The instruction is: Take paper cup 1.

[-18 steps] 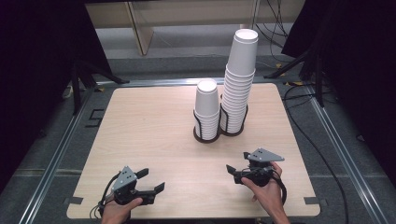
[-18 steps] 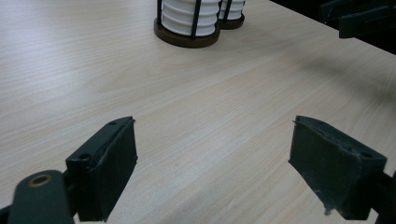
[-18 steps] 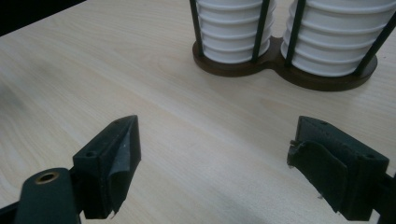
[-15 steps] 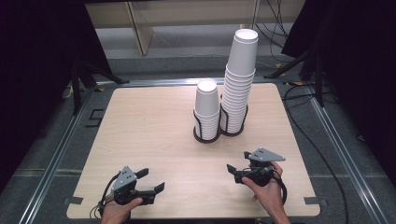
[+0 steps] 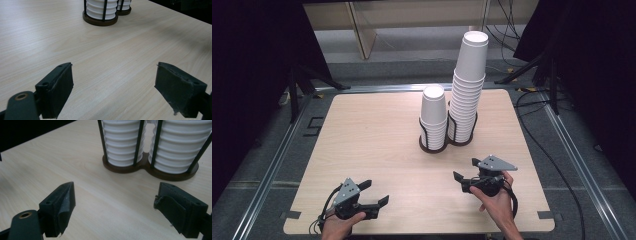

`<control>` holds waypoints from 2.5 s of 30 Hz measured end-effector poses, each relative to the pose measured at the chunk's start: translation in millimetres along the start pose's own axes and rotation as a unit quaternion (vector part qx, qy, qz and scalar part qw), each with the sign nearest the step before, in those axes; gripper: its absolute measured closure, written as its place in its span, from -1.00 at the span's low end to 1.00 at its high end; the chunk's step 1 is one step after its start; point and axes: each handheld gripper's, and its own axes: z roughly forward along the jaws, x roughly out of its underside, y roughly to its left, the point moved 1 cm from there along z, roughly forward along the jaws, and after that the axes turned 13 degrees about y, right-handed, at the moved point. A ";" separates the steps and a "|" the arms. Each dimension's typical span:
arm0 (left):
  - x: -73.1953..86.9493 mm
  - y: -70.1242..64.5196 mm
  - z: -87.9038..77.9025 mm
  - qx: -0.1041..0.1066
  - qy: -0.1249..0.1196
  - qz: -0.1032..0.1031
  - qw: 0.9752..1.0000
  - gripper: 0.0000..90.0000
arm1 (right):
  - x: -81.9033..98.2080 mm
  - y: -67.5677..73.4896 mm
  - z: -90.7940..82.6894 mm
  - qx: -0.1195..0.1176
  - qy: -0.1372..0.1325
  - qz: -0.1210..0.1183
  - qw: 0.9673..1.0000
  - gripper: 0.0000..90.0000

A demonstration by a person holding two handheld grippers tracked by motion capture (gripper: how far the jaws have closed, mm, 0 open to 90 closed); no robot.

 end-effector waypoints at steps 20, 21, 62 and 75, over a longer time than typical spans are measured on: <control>-3.3 8.8 2.3 -0.010 -0.011 0.002 1.000 -0.68 | -49.0 0.1 1.1 0.014 -0.024 -0.019 0.999 -0.64; -3.6 9.0 1.8 -0.010 -0.010 0.005 1.000 -0.68 | -53.0 -0.5 -0.4 0.016 -0.023 -0.026 0.999 -0.64; -3.6 7.7 4.4 -0.018 0.005 0.010 1.000 -0.68 | -161.9 12.0 30.5 0.022 -0.058 -0.047 0.997 -0.64; -3.7 7.2 6.2 -0.009 -0.006 0.006 1.000 -0.68 | -184.1 13.1 44.7 0.063 -0.045 -0.023 0.997 -0.66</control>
